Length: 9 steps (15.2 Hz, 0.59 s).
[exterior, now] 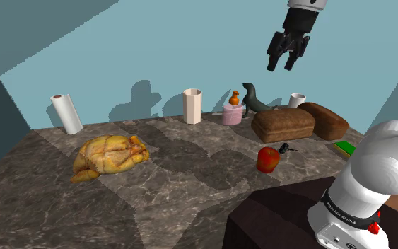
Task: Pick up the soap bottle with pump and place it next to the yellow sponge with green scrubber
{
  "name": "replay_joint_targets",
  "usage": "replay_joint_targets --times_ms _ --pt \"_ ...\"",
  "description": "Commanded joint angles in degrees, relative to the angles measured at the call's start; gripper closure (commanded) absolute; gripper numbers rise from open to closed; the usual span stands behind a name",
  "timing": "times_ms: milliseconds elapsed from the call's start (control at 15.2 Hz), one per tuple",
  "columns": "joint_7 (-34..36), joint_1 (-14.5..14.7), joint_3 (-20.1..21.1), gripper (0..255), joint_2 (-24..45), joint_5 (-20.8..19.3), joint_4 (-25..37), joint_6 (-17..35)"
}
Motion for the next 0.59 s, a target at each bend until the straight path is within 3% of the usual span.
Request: replay_joint_targets --times_ms 0,528 --pt "0.0 0.0 0.0 0 0.0 0.0 0.0 0.0" --pt "-3.5 -1.1 -3.1 0 15.1 -2.5 3.1 10.2"
